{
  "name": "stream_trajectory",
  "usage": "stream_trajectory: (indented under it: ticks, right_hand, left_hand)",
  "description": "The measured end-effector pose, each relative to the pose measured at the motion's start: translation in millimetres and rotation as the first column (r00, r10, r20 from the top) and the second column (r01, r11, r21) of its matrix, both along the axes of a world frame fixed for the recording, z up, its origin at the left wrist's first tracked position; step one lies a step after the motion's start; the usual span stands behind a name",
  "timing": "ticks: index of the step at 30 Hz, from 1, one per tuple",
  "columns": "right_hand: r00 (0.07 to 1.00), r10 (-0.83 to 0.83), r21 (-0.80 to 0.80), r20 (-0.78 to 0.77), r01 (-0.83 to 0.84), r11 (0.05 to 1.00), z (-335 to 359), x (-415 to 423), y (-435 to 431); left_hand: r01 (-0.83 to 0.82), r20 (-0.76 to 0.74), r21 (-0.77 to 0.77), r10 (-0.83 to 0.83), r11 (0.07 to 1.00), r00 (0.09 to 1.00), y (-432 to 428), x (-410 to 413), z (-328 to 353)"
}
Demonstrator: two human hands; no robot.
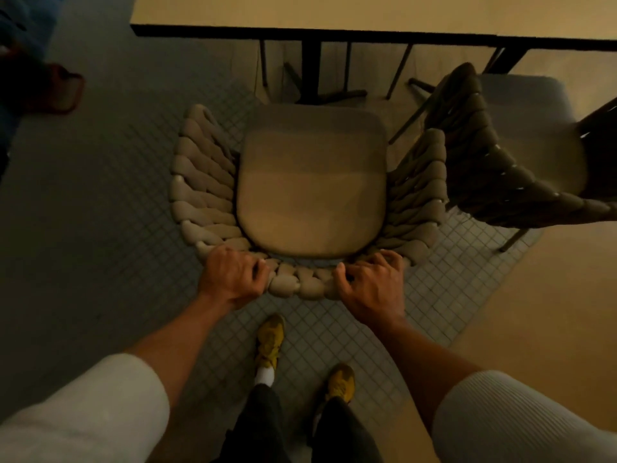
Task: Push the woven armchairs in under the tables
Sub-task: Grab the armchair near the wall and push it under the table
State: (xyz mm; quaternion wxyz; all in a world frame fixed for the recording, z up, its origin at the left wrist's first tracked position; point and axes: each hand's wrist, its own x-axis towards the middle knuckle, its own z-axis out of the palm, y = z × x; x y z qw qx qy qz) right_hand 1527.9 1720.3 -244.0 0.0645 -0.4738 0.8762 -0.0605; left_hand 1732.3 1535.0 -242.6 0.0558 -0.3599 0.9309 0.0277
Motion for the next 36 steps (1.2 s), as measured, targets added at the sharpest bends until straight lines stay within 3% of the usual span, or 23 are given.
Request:
stream_trajectory:
  ticks: [15,19,23,36]
  right_hand:
    - [0.995,-0.018,0.007,-0.096,0.018,1.0,-11,-32,-18]
    - [0.981,-0.163,-0.046,-0.106,0.159,0.986,-10,-41,-42]
    - [0.981,-0.148,-0.031,-0.123,0.145,0.989,-12,-48,-57]
    - [0.967,-0.212,0.003,-0.14,0.215,0.977,-17,-78,-113]
  left_hand:
    - [-0.009,-0.163,0.0,0.009,1.0,0.987,-10,-21,-3]
    - [-0.032,-0.131,0.014,0.033,0.999,0.991,-25,-34,-4]
    - [-0.024,-0.066,0.007,0.024,1.0,0.998,-43,-42,-8]
    - [-0.034,-0.079,0.014,0.035,0.999,0.996,-99,-73,-10]
